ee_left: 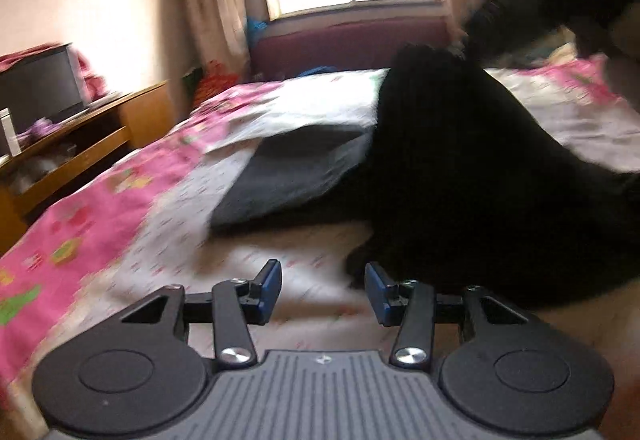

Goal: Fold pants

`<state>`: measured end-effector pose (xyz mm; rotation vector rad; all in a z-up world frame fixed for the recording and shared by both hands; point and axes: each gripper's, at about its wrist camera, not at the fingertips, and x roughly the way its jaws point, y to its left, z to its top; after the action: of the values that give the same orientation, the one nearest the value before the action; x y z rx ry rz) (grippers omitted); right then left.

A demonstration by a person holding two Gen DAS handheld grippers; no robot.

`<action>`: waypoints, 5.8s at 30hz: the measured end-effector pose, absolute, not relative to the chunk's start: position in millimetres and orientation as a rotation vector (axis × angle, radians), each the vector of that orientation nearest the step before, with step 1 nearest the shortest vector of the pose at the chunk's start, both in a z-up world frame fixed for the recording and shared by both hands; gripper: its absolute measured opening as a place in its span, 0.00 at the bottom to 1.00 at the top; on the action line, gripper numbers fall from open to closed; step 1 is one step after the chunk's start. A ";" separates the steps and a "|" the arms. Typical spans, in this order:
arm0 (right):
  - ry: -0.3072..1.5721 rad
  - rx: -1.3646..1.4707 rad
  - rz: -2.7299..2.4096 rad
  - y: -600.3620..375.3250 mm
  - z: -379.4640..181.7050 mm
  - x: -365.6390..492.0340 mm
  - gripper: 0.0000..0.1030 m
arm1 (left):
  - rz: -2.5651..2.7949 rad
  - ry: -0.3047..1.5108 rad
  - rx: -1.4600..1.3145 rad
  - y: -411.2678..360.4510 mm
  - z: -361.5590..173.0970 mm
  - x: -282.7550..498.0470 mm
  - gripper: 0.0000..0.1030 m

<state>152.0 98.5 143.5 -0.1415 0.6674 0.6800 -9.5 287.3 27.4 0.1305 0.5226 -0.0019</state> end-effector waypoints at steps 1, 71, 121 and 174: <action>0.634 -0.152 0.652 94.9 152.1 155.6 0.07 | -0.034 0.507 0.137 281.2 27.9 -0.7 0.59; 0.814 -0.326 0.973 83.1 80.2 77.6 0.31 | -0.086 0.429 0.089 280.2 60.6 9.6 0.80; 0.629 0.847 -0.286 -451.1 12.0 -0.9 0.44 | -0.191 0.644 0.531 12.8 28.2 56.7 0.83; 0.629 0.849 -0.352 -484.3 4.8 -0.5 0.58 | -0.575 0.650 0.581 -113.5 0.7 21.9 0.83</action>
<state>-0.5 -484.3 4.8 0.8494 0.6288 -0.3522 21.9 -113.5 0.7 0.5806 0.6500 -0.5746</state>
